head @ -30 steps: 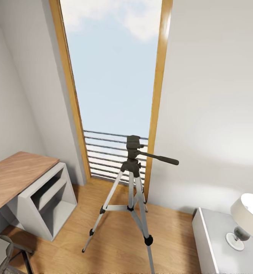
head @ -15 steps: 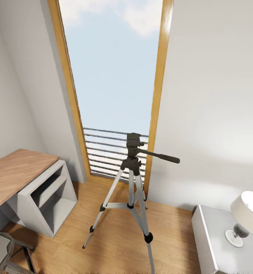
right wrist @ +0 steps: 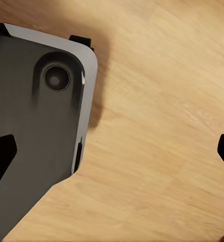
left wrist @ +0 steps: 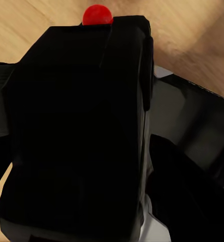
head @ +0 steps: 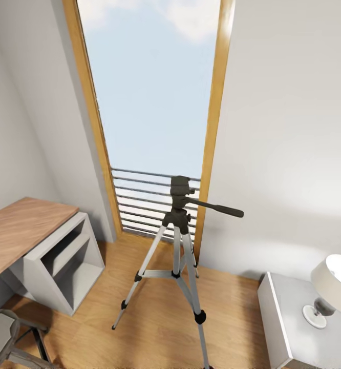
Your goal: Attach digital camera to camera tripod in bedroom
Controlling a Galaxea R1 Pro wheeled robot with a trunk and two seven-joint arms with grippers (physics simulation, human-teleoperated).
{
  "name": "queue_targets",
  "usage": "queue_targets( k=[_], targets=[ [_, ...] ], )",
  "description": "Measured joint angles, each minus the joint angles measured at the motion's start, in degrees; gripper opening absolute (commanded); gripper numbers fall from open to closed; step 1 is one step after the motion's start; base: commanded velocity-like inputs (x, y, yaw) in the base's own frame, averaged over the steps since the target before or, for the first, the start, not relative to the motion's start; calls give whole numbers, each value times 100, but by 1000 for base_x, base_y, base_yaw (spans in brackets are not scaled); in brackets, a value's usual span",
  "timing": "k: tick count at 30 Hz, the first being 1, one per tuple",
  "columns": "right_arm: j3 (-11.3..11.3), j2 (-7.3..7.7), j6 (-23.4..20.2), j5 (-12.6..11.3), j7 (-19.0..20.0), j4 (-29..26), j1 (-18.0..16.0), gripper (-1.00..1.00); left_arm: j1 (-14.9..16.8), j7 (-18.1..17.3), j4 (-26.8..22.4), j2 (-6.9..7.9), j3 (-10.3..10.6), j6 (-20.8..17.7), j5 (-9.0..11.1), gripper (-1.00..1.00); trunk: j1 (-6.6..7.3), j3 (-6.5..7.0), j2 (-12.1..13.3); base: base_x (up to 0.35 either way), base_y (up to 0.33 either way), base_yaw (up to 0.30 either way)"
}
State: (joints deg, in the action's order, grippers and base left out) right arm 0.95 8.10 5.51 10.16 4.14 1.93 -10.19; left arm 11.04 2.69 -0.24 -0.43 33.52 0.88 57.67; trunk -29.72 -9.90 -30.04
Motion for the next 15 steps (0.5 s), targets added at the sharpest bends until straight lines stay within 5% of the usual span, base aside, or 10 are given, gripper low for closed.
queue_targets(
  k=[15],
  targets=[
    [-1,-3,12,0,0,0,0,100,-2,0,0,0,0,0,-2,-100,0,-140,0,0,0,0]
  ],
)
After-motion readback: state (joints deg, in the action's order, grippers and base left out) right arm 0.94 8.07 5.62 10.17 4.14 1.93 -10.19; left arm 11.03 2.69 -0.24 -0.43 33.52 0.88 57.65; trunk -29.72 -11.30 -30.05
